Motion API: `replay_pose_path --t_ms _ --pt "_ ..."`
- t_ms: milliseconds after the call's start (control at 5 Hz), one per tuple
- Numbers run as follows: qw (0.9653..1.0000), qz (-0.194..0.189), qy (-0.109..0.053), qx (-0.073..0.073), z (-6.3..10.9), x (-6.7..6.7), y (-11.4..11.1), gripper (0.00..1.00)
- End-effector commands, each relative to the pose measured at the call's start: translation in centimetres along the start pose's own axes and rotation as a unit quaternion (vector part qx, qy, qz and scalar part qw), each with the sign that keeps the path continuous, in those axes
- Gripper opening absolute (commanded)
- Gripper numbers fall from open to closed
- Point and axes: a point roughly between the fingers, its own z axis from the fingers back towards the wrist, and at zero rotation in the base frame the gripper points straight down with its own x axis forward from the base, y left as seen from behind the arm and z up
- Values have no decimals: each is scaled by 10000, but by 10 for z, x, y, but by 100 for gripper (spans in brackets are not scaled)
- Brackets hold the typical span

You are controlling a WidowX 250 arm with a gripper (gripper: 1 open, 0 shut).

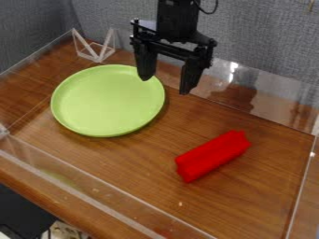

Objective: Put the red object on the green plate

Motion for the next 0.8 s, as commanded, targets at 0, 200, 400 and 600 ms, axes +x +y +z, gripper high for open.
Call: replay_pose_path --t_ms 0,200,400,600 --pt "9991 -410 102 -34 -14 -6 -14 100" --pt "9953 -949 157 -67 -31 -16 -37 100" --pt "9898 -1423 92 -67 -51 -15 -56 100" --pt "9815 -1913 38 -48 -67 -15 -72 100"
